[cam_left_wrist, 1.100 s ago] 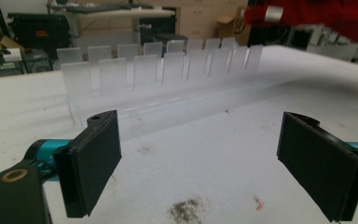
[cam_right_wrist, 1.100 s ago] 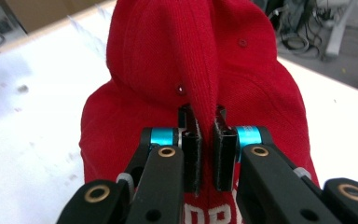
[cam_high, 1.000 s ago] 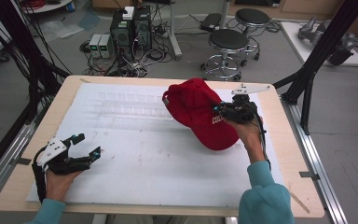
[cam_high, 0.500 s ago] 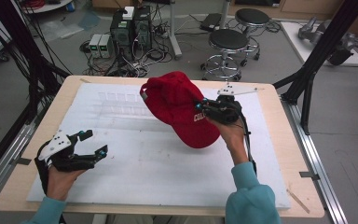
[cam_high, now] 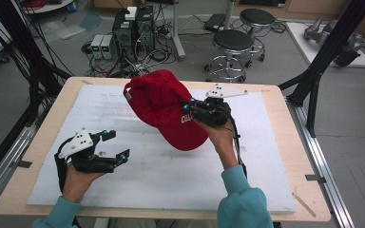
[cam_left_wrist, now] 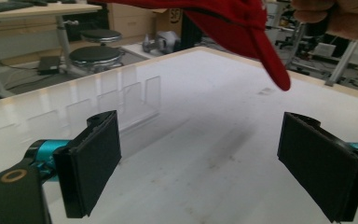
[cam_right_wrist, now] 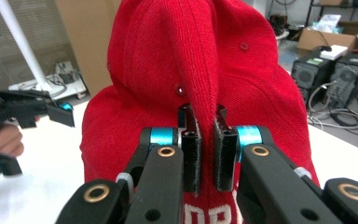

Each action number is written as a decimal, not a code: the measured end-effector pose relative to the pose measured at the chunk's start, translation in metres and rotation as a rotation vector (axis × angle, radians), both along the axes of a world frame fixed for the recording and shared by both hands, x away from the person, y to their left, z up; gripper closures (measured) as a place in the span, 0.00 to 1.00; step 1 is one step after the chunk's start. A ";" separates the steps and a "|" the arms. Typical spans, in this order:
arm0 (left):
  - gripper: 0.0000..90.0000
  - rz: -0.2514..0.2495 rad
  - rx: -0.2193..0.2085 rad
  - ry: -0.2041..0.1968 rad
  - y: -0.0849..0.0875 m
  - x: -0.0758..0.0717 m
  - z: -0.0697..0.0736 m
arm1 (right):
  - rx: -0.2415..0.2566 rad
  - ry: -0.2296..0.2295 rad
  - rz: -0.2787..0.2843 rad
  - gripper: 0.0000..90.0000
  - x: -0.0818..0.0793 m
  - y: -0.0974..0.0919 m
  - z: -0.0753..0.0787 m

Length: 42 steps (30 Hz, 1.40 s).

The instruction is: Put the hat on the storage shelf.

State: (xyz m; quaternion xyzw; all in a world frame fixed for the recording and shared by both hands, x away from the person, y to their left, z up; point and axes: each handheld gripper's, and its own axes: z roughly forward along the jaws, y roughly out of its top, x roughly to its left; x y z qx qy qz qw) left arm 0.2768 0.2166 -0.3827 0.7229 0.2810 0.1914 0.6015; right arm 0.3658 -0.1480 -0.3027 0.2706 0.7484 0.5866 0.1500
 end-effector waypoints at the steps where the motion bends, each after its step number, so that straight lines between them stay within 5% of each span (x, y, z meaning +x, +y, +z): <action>1: 0.15 -0.007 0.000 0.007 -0.004 0.000 0.002 | 0.008 -0.002 0.002 0.94 -0.001 0.002 0.000; 17: 0.20 -0.125 -0.090 0.146 -0.046 0.015 0.002 | 0.072 -0.026 0.043 0.94 -0.007 0.027 -0.002; 25: 0.26 -0.164 -0.151 0.167 -0.058 0.018 0.002 | 0.087 -0.030 0.057 0.94 -0.008 0.034 -0.002; 35: 0.33 -0.182 -0.164 0.182 -0.066 0.021 -0.001 | 0.105 -0.046 0.079 0.94 -0.011 0.039 0.001; 42: 0.53 -0.211 -0.185 0.172 -0.066 0.021 -0.001 | 0.112 -0.055 0.088 0.94 -0.014 0.042 0.002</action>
